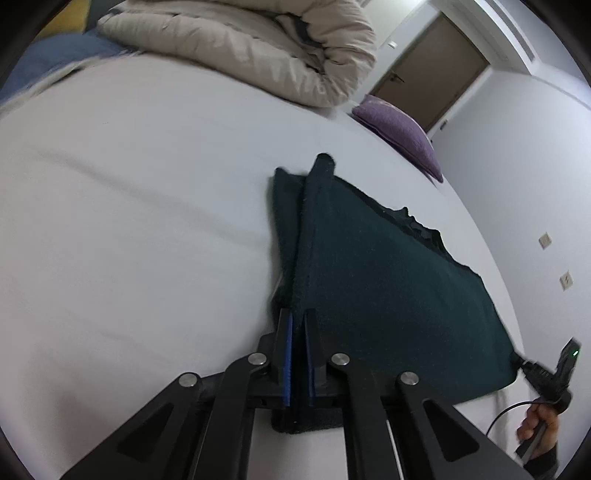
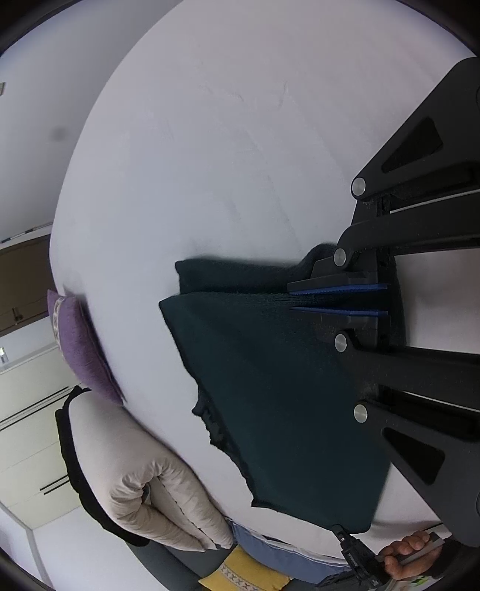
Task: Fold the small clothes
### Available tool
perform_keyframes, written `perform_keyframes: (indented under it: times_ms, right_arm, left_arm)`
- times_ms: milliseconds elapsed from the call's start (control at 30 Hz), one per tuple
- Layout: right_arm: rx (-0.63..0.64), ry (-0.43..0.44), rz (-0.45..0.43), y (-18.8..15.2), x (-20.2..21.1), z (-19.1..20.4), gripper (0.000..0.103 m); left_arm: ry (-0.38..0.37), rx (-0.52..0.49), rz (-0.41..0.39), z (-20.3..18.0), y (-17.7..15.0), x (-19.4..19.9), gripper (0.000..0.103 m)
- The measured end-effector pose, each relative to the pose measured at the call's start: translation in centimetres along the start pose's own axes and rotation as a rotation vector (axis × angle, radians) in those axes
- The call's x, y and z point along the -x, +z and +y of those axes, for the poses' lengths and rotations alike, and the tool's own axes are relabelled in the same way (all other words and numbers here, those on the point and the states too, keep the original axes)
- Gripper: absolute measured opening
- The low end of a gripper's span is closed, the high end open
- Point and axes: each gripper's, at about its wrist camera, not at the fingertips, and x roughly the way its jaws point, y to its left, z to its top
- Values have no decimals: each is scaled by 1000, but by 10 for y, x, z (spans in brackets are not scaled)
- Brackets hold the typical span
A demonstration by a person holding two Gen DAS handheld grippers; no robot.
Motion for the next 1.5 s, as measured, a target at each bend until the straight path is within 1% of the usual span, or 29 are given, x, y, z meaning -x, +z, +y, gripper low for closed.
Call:
perform_keyframes:
  times_ms: [33,133,200,233,300,367,467,567,633,733,867,967,1000,1033,1067,1100,1167,1200,1233,1267,1300,1333,1367,1400,1433,1500]
  right_arm:
    - [-4,-5,11,-2,-2,-2,5]
    - [-44,-16,63,-11,-17,-18,5]
    - [-103,19,78,-18,-22,-32,5]
    - [-117,32,73,-19,-21,-34,5]
    - [-104,30,63,-17,-17,-31,5]
    - [-92,28,67,-16,-17,-30,5]
    - [-108,32,69,-15,-17,-33,5]
    - [-103,11,57,-19,-12,-30,5]
    - [-120,12,53,-21,-11,-31,5]
    - [-179,40,46,-25,-10,-38,5]
    - [-196,42,41,-31,-12,-42,4]
    - [-201,34,23,-34,-5,-39,5]
    - [-196,29,22,-36,-5,-39,5]
    - [-196,27,25,-37,-6,-40,4]
    - [-201,32,34,-40,-10,-42,4]
    - [-202,44,45,-41,-14,-44,4]
    - [-203,65,66,-37,-20,-48,5]
    - [-200,68,65,-34,-18,-47,9]
    - [-198,63,62,-32,-14,-46,17]
    - [-199,44,56,-29,-9,-45,21]
    - [-203,14,36,-26,-2,-44,28]
    - [-208,-6,12,-24,5,-43,32]
    - [-213,-18,-27,-19,14,-41,34]
    - [-216,-14,-53,-14,19,-37,36]
    - [-213,12,-74,-5,21,-29,37]
    - [-189,85,-69,10,14,-10,37]
  left_arm:
    - [-2,21,5,5,-6,-2,7]
    - [-6,41,10,13,-14,-6,7]
    - [-15,42,15,13,-11,-6,7]
    - [-16,37,19,13,-8,-6,7]
    - [-13,26,26,12,-6,-8,7]
    - [-7,21,29,11,-6,-8,7]
    - [-8,21,30,11,-7,-7,8]
    - [-5,20,34,10,-7,-7,7]
    - [-1,14,38,8,-7,-6,7]
    - [5,3,42,7,-7,-8,7]
    - [1,13,42,9,-7,-8,8]
    - [4,5,45,9,-6,-9,8]
    - [5,2,49,9,-6,-10,8]
    - [8,0,52,10,-6,-10,13]
    - [12,-2,56,10,-5,-11,14]
    - [8,1,59,11,-4,-10,15]
    - [11,8,52,9,-4,-8,22]
    - [26,10,41,9,-4,-4,28]
    - [47,9,21,7,-2,3,30]
    - [70,1,-11,3,0,10,30]
    - [92,-21,-49,-4,4,17,30]
    - [103,-42,-68,-10,8,21,31]
    - [107,-73,-85,-19,13,22,32]
    - [112,-112,-97,-31,18,21,35]
    - [120,-150,-106,-43,23,16,39]
    - [113,-200,-114,-63,32,2,40]
